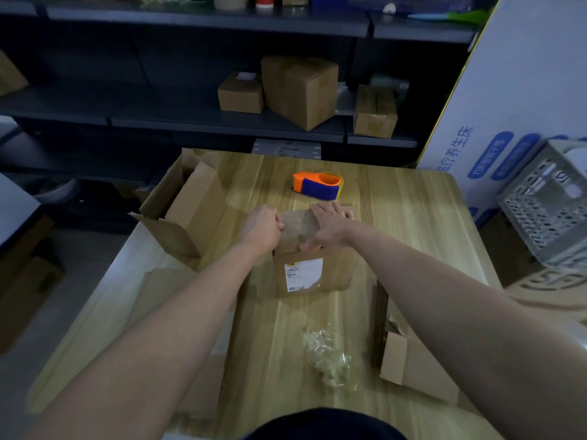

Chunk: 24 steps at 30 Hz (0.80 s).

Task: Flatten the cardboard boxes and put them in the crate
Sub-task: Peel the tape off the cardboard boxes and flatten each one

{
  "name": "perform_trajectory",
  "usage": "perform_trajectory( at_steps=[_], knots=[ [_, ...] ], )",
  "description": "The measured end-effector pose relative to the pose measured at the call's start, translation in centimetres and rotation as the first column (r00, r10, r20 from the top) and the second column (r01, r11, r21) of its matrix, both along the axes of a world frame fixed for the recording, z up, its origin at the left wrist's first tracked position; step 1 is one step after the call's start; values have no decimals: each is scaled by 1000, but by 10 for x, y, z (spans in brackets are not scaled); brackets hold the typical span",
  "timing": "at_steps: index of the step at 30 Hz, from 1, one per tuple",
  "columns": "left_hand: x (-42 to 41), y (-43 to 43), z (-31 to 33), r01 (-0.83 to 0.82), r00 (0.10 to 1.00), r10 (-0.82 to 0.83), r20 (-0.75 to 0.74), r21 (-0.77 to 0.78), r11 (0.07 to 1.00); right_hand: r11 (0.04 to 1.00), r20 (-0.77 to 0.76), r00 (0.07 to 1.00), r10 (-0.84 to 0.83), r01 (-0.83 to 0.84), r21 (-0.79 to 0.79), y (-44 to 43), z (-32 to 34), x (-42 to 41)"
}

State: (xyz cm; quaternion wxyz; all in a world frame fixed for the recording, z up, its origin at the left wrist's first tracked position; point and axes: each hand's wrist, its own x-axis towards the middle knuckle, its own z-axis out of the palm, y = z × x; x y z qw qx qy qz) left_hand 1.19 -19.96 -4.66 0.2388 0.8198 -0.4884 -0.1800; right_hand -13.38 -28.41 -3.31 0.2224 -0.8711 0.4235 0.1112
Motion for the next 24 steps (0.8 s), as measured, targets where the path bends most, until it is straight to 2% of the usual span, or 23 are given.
perform_trajectory(
  at_steps=[3,9,14,17,21,24],
  knots=[
    [1,2,1,56,997,-55,57,0,998,1000,9,1000,-3,3,8,-1,1,0],
    [0,8,2,35,989,-32,147,-21,999,1000,13,1000,5,-5,23,0,3,-1],
    [5,6,4,21,1000,-20,15,-10,1000,1000,16,1000,5,-6,23,0,1,-1],
    [6,1,7,48,998,-51,36,70,996,1000,12,1000,8,-8,20,0,1,-2],
    [5,2,6,182,954,-213,212,157,971,1000,0,1000,14,-14,19,1,3,-1],
    [5,5,0,267,932,-288,221,120,956,1000,-1,1000,10,-10,21,2,3,-1]
  ],
)
